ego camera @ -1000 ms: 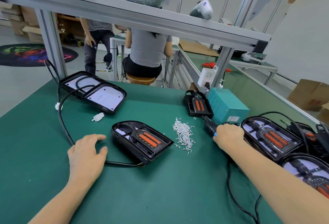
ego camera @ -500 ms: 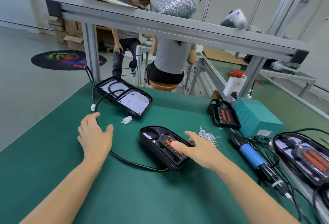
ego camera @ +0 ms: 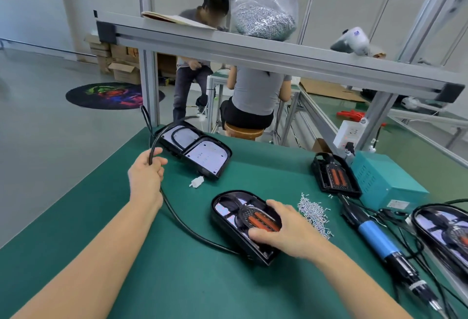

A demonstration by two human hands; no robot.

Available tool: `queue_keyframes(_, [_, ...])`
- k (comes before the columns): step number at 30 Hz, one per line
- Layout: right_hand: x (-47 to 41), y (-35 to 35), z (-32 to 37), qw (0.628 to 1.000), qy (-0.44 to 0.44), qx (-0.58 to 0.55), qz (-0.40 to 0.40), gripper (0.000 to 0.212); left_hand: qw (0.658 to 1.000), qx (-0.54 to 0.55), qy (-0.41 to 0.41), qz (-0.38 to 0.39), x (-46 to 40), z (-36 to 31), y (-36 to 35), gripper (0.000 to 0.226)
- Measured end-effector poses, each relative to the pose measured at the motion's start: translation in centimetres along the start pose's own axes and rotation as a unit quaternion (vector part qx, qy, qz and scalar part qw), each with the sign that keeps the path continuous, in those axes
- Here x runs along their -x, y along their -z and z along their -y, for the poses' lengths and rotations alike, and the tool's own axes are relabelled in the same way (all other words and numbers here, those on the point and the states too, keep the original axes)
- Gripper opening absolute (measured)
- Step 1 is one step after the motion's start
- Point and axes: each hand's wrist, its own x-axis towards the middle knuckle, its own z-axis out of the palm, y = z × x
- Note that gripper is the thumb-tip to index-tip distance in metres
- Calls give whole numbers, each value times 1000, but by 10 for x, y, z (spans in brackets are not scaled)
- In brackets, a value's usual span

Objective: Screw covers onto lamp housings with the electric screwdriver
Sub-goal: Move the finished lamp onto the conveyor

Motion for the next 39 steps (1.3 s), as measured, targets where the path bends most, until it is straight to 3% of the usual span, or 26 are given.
queue_keyframes(3, [-4, 3, 13, 988, 42, 9, -150, 91, 993, -18, -107, 38, 17, -10, -4, 30])
queue_keyframes(6, [-6, 17, 32, 936, 119, 53, -328, 102, 975, -67, -192, 90, 38, -19, -12, 29])
queue_keyframes(9, [-9, 30, 44, 893, 173, 142, -391, 105, 947, -116, -252, 161, 55, -24, -22, 32])
queue_keyframes(10, [-11, 32, 45, 894, 177, 173, -374, 95, 940, -122, -263, 179, 58, -25, -25, 34])
queue_keyframes(13, [-19, 37, 41, 937, 149, 172, -266, 31, 937, -118, -265, 197, 60, -26, -28, 38])
queue_keyframes(14, [-19, 38, 39, 953, 129, 144, -231, 26, 939, -113, -260, 196, 59, -26, -27, 39])
queue_keyframes(16, [-16, 37, 32, 979, 126, 41, -157, 32, 940, -105, -254, 200, 57, -25, -26, 41])
queue_keyframes(19, [-9, 32, 30, 982, 164, -88, -39, 34, 939, -96, -251, 216, 58, -23, -28, 45])
queue_keyframes(23, [-12, 32, 31, 971, 189, -71, -128, 24, 950, -58, -208, 228, 57, -24, -32, 44])
queue_keyframes(26, [-18, 34, 25, 978, 114, -37, -170, 29, 958, -118, -139, 221, 60, -10, -28, 37])
queue_keyframes(31, [-21, 4, 0, 991, 8, 63, -121, 32, 938, -288, -31, 193, 92, 27, -5, 44])
queue_keyframes(35, [-25, -2, -10, 989, -15, 91, -120, 35, 903, -394, -1, 174, 128, 33, -9, 72])
queue_keyframes(39, [-21, -5, -14, 992, -56, 88, -65, 36, 889, -436, 16, 138, 155, 27, -15, 87])
